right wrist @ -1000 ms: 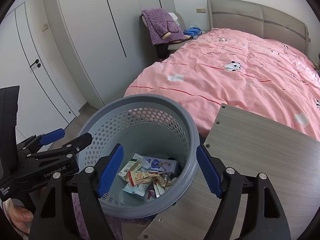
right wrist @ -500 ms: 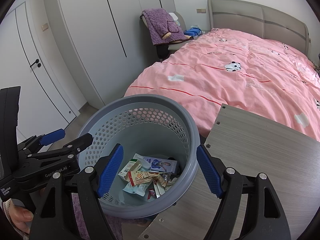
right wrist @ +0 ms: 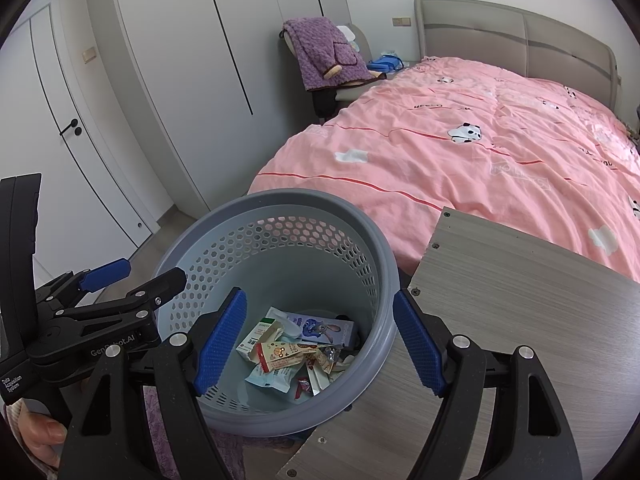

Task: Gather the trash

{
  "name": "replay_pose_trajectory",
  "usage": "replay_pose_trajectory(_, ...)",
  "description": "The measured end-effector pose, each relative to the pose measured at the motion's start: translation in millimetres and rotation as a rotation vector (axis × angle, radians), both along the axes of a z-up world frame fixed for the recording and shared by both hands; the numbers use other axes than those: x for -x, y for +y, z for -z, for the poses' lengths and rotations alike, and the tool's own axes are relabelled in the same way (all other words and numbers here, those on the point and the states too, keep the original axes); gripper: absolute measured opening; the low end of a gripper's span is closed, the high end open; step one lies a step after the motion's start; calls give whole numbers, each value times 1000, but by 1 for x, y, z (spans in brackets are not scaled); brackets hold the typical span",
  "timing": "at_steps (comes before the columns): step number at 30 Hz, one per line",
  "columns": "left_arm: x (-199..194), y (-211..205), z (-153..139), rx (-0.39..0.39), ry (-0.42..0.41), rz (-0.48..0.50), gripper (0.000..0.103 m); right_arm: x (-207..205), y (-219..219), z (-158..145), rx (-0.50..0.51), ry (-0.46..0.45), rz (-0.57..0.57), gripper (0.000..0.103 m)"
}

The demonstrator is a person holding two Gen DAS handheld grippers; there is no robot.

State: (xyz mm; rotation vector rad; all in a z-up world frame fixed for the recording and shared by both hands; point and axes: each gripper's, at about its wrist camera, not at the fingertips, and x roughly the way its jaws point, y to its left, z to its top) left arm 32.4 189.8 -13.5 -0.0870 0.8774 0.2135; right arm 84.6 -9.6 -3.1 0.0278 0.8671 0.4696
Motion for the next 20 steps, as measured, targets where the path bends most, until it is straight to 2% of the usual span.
replay_pose_trajectory(20, 1, -1, -1, -3, -7, -6, 82, 1, 0, -1, 1, -1, 0, 74)
